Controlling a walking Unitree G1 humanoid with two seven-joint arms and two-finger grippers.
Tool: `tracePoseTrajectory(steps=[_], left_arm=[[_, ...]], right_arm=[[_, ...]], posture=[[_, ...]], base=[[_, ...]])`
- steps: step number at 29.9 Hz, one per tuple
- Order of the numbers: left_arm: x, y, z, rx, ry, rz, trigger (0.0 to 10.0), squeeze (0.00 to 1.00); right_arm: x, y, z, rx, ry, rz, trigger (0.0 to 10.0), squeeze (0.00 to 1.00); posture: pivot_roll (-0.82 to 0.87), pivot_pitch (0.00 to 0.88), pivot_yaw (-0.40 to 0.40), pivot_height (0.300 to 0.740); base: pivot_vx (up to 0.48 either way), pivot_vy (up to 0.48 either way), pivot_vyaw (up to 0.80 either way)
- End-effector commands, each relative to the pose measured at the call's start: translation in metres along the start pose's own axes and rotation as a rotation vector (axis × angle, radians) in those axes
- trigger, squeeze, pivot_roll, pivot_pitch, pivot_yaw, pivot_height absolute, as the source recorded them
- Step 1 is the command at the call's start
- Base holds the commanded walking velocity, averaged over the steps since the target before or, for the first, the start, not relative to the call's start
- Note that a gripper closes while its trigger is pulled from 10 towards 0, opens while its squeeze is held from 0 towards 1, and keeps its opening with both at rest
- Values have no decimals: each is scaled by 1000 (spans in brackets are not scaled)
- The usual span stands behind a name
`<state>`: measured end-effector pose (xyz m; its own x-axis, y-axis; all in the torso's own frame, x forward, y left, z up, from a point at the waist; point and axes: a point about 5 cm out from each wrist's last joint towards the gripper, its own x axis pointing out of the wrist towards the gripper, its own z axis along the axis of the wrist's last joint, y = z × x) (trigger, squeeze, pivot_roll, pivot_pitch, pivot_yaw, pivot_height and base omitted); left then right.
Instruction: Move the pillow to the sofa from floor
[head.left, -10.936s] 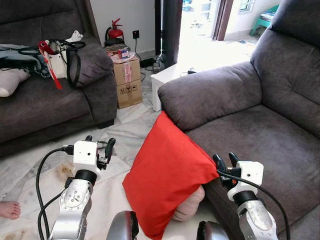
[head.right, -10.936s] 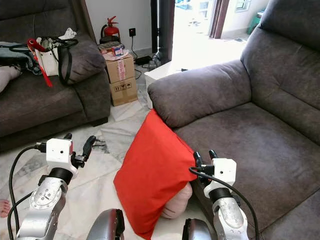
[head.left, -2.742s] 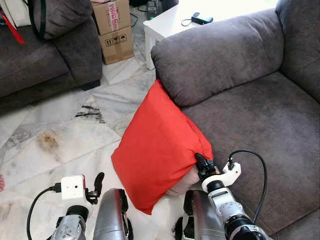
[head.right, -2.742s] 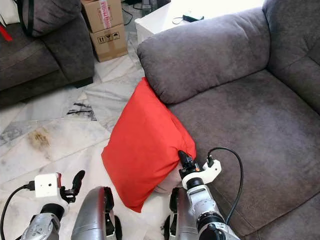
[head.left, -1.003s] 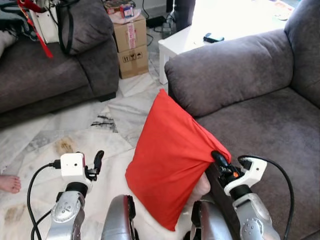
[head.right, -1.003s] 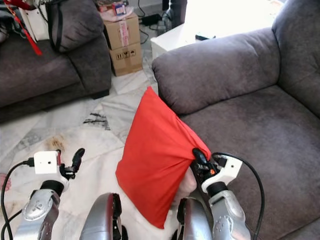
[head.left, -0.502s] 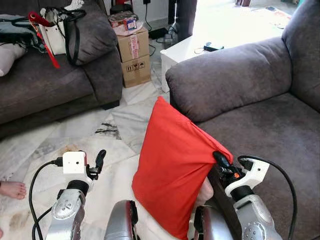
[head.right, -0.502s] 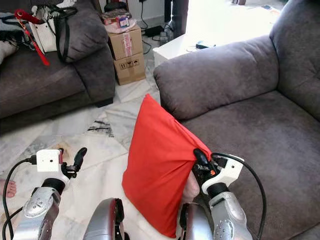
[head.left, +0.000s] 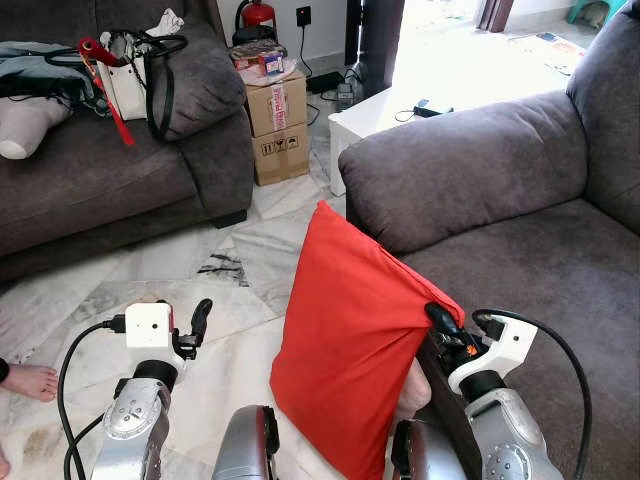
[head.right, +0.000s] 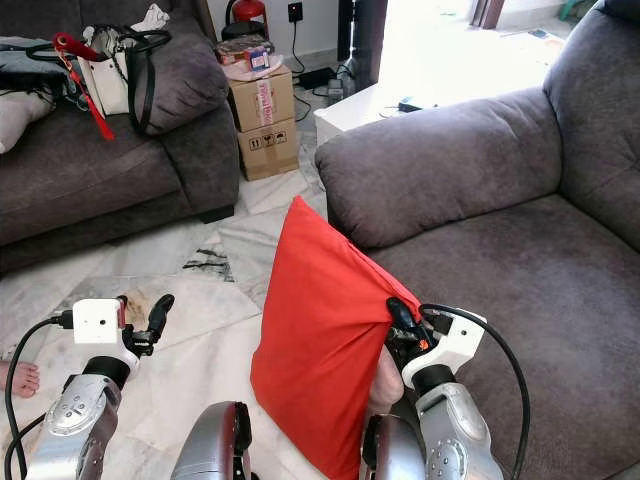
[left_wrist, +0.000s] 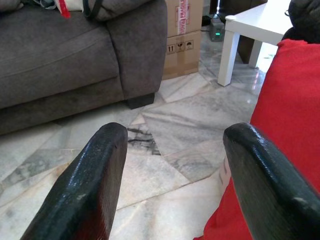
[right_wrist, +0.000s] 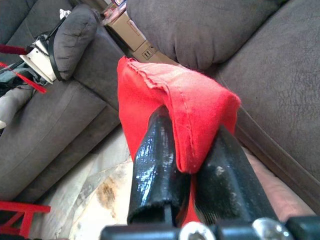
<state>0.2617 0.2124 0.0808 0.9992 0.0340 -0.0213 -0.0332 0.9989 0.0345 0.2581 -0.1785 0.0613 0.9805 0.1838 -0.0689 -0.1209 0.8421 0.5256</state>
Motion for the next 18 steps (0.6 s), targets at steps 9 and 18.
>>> tracePoseTrajectory(steps=[9,18], left_arm=[[0,12,-1,23,9,27,10000,0],[1,8,-2,26,9,12,10000,0]], right_arm=[[4,9,34,-58,-143,45,10000,0],[4,8,33,-56,-142,35,10000,0]], posture=[[42,57,18,600],[43,74,23,651]], base=[[0,0,0],[0,0,0]])
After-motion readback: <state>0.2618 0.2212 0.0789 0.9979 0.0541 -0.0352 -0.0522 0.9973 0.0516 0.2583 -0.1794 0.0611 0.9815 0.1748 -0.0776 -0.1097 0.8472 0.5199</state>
